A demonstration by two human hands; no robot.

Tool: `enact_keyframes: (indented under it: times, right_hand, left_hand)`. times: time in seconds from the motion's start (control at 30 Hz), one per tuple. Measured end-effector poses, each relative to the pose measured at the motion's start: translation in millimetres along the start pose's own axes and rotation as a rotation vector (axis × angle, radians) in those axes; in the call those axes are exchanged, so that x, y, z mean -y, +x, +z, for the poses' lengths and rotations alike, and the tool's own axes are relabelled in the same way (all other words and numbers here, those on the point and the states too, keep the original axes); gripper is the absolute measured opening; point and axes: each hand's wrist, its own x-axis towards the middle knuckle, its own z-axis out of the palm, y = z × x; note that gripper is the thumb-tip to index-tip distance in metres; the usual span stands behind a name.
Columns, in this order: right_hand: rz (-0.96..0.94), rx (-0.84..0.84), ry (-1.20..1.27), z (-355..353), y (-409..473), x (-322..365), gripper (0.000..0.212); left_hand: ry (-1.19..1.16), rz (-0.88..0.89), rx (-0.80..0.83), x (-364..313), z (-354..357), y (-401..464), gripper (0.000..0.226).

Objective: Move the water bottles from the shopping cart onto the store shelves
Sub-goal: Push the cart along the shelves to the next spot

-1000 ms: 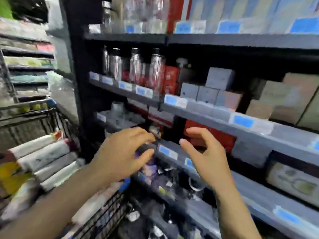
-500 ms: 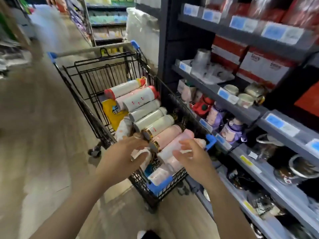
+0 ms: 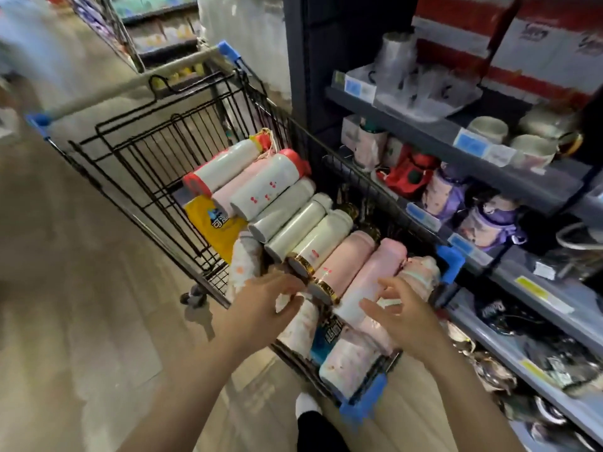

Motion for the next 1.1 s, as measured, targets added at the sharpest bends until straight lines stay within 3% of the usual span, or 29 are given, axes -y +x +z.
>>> enact_keyframes:
  times: [0.17,0.37,0.43,0.53,0.7,0.77,0.97,1.1]
  right_hand:
    - [0.116,-0.088,0.098,20.9,44.9,16.2,0.053]
    - [-0.002,-0.051,0.099,70.8,90.5,79.2,0.058]
    - [-0.013,-0.063,0.103,87.0,104.6,95.2,0.058]
    - [0.017,-0.126,0.098,114.1,125.8,115.1,0.061]
    - [0.18,-0.318,0.151,174.0,161.8,154.1,0.067]
    - [0.227,-0.399,0.146,198.2,184.1,177.6,0.072]
    - [0.259,-0.52,-0.139,249.1,240.4,238.5,0.091]
    - [0.347,-0.54,-0.268,268.1,270.7,248.7,0.093]
  left_hand:
    - [0.0,0.05,0.108,20.0,-6.5,41.0,0.019]
    - [0.013,-0.095,-0.017,98.8,-64.3,65.3,0.025]
    - [-0.009,-0.115,-0.069,126.4,-79.1,75.5,0.036]
    - [-0.056,-0.152,-0.089,168.4,-88.3,98.2,0.033]
    - [-0.049,0.098,0.053,228.4,-115.5,153.0,0.036]
    - [-0.042,0.186,0.024,254.9,-136.6,174.3,0.032]
    - [0.068,0.282,0.009,342.1,-177.1,205.8,0.026]
    - [0.179,0.341,0.113,383.6,-170.6,203.6,0.063]
